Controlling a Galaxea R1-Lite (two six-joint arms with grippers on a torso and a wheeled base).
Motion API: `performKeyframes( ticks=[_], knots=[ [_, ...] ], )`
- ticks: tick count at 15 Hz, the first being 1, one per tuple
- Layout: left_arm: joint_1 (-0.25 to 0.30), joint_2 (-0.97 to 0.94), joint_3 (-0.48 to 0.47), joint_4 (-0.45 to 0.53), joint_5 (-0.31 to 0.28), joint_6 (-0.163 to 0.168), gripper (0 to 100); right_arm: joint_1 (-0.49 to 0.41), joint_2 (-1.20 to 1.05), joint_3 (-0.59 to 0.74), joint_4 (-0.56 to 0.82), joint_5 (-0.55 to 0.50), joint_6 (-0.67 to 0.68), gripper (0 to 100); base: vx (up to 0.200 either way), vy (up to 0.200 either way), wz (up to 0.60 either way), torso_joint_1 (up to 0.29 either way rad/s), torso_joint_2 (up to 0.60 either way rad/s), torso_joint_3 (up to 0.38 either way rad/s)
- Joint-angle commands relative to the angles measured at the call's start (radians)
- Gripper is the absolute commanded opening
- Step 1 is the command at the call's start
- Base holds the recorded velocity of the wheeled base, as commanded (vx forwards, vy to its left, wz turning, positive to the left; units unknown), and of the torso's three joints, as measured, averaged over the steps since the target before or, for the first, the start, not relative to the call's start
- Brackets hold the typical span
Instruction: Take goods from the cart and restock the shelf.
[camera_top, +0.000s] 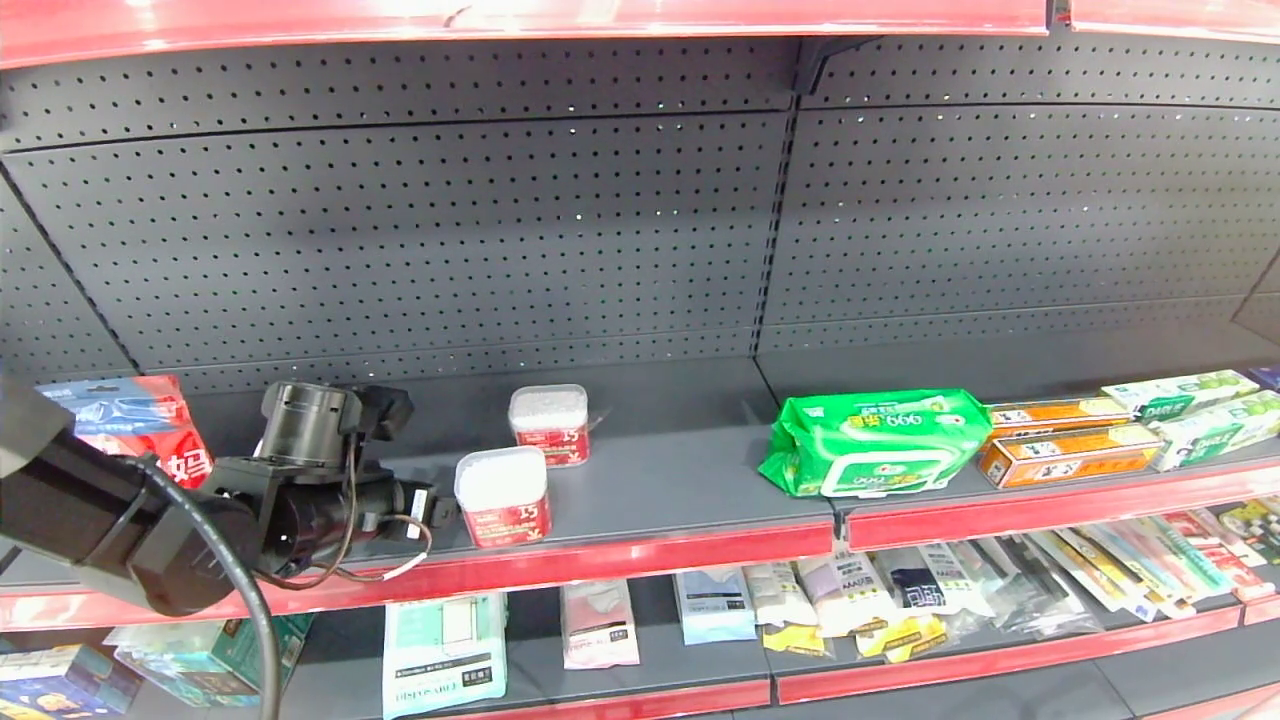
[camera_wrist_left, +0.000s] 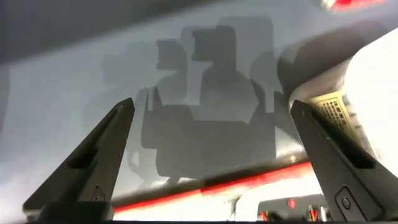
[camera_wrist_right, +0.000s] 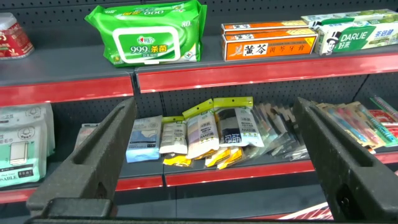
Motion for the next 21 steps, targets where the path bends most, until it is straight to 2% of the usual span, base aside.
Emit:
performKeyframes(
  ticks=[1, 21],
  knots=[
    [-0.007, 0.016, 0.0, -0.027, 0.0, -0.001, 100, 0.0, 0.002, 0.0, 0.0, 0.0, 0.0, 100, 0.0, 0.0, 0.0, 0.0, 0.0, 0.0],
    [-0.053, 0.043, -0.049, -0.04, 0.008, -0.003, 100, 0.0, 0.002, 0.0, 0.0, 0.0, 0.0, 100, 0.0, 0.0, 0.0, 0.0, 0.0, 0.0]
  ],
)
